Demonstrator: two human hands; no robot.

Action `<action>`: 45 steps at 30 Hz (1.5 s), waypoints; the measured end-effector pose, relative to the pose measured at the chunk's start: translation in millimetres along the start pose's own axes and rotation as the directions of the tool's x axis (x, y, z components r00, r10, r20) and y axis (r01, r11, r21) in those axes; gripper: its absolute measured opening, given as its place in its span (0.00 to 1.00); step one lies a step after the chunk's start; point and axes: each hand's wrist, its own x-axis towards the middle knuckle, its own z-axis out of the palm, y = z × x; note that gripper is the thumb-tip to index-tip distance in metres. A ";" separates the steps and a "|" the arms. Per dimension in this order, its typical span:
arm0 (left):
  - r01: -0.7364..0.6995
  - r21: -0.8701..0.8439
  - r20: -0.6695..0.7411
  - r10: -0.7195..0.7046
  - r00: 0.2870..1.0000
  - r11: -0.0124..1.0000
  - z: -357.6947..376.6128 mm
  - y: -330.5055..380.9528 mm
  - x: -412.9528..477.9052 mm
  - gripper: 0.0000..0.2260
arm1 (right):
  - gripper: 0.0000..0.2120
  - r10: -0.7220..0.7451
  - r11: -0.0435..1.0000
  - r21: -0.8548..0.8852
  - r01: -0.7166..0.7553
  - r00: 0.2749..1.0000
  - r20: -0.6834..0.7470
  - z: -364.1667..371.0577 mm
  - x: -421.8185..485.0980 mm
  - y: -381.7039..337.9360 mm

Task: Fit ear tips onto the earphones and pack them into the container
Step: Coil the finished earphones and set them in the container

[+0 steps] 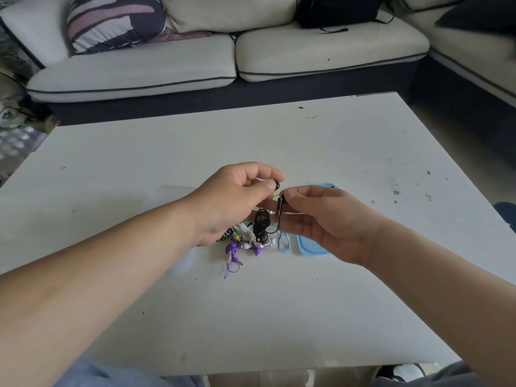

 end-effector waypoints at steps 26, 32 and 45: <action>-0.087 0.013 -0.026 0.087 0.996 0.996 5.8 -1.2 1.4 0.05 | 0.09 -0.148 0.987 -0.079 0.142 0.985 -0.088 -5.5 -5.6 -7.7; -0.121 0.032 -0.128 0.125 0.984 0.992 10.8 0.6 4.4 0.04 | 0.08 -0.136 0.983 -0.134 0.123 0.986 -0.092 -5.2 -5.7 -8.0; -0.208 0.191 -0.073 0.225 0.972 0.959 38.5 9.1 16.2 0.11 | 0.13 -0.127 0.991 0.021 0.130 0.985 -0.116 -18.3 -13.5 -13.1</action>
